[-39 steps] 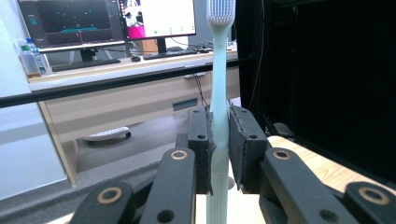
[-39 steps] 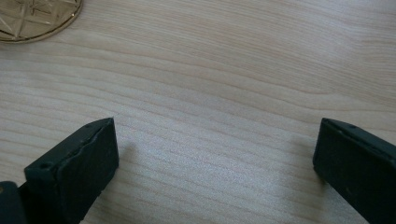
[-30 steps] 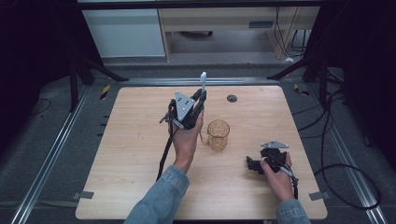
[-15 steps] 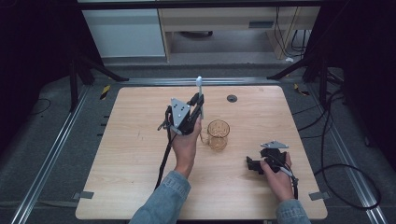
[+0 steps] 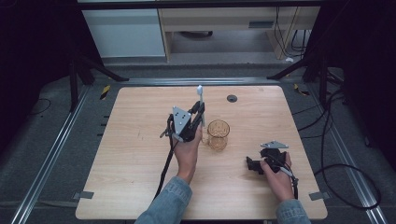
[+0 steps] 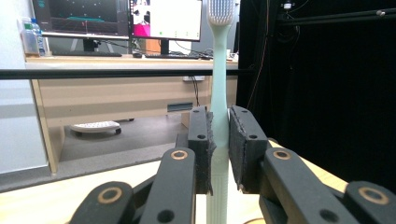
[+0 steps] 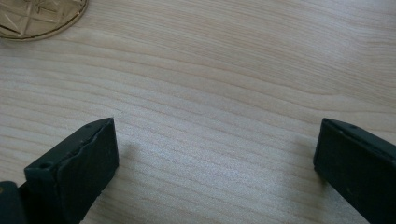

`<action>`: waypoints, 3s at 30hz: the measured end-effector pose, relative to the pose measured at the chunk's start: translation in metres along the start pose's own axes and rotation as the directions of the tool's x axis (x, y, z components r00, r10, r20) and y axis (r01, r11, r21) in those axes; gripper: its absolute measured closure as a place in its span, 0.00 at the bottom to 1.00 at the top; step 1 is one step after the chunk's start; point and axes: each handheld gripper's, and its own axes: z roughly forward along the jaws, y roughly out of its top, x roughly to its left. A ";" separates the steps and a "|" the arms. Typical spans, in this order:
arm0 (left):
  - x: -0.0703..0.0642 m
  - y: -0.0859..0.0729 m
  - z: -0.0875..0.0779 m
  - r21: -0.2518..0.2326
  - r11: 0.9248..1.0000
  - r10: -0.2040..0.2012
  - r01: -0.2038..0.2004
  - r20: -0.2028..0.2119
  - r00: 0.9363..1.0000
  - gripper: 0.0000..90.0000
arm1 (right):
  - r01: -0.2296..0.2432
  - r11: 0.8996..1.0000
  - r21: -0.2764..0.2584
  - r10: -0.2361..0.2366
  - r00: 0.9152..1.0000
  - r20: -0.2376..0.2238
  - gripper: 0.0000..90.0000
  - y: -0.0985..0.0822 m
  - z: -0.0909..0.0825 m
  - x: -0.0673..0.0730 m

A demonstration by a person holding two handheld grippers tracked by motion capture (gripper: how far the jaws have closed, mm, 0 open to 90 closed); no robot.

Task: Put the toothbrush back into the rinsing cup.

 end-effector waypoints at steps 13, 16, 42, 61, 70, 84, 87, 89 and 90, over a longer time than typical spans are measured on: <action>-0.001 -0.014 0.002 0.010 1.000 -0.010 0.010 0.002 1.000 0.88 | 0.002 1.000 0.000 -0.002 1.000 0.000 0.00 0.000 0.000 0.000; -0.001 -0.016 0.002 0.010 1.000 -0.010 0.010 0.004 1.000 0.88 | 0.002 1.000 0.000 -0.002 1.000 -0.001 0.00 0.000 0.000 0.000; 0.000 -0.042 0.004 0.045 0.999 -0.019 0.019 -0.003 1.000 0.88 | 0.002 1.000 0.000 -0.002 1.000 -0.002 0.00 0.000 0.000 0.000; 0.000 -0.059 -0.002 0.068 0.997 -0.026 0.026 -0.006 1.000 0.87 | 0.004 1.000 0.000 -0.004 1.000 -0.003 0.00 0.000 0.000 0.000; 0.000 -0.066 -0.004 0.087 0.996 -0.022 0.023 -0.004 1.000 0.87 | 0.002 1.000 0.001 -0.002 1.000 -0.003 0.00 0.000 0.000 0.000; -0.001 -0.069 -0.004 0.113 0.994 0.004 -0.004 -0.001 1.000 0.87 | 0.003 1.000 0.000 -0.003 1.000 -0.004 0.00 0.000 0.000 0.000; -0.002 -0.070 -0.004 0.115 0.993 0.011 -0.011 0.000 1.000 0.87 | 0.004 1.000 0.000 -0.004 1.000 -0.004 0.00 0.000 0.000 0.000; -0.002 -0.071 -0.005 0.118 0.993 0.012 -0.012 0.000 1.000 0.87 | 0.004 1.000 0.000 -0.004 1.000 -0.003 0.00 0.000 0.000 0.000; -0.002 -0.071 -0.005 0.119 0.993 0.011 -0.011 0.000 1.000 0.87 | 0.003 1.000 0.000 -0.003 1.000 -0.003 0.00 0.000 0.000 0.000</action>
